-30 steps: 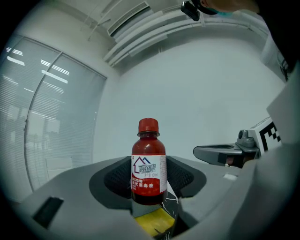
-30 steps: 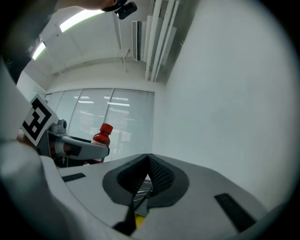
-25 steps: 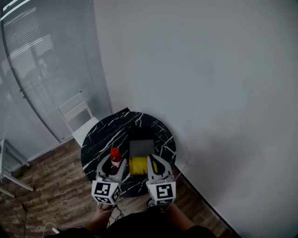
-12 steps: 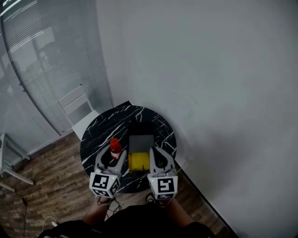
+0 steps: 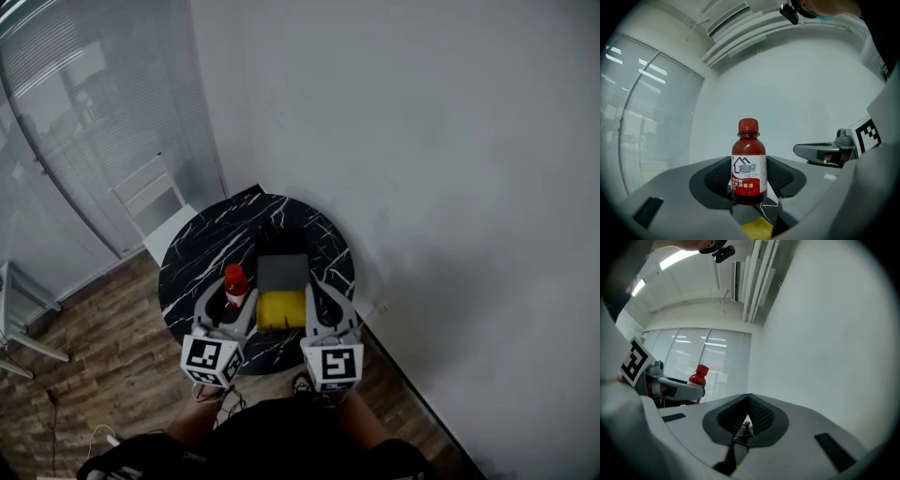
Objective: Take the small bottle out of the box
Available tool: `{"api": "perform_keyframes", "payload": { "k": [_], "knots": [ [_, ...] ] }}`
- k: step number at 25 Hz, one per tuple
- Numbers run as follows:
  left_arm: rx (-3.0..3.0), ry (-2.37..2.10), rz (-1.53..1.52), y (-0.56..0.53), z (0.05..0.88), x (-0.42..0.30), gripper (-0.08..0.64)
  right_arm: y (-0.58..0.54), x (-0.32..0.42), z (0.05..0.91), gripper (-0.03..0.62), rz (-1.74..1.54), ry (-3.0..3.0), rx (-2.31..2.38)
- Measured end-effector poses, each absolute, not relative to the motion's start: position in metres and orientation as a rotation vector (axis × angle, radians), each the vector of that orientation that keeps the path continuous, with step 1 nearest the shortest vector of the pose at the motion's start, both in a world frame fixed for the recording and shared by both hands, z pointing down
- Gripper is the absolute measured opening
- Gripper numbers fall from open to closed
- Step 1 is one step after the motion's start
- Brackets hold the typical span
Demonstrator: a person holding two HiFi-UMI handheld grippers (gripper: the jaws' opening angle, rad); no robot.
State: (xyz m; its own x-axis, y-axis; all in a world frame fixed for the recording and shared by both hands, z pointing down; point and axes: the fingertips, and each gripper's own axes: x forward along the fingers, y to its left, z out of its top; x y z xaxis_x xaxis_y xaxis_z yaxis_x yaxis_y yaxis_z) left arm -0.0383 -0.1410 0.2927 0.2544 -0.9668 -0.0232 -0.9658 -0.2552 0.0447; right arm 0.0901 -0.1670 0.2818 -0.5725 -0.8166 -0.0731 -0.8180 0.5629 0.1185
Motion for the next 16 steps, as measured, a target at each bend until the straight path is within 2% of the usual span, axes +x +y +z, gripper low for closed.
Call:
{"api": "perform_keyframes", "payload": {
  "k": [16],
  "knots": [
    [2.487,-1.88,-0.051,-0.172,0.296,-0.017,0.209,-0.196,0.119,0.285,-0.005,0.198,2.74,-1.492]
  ]
}}
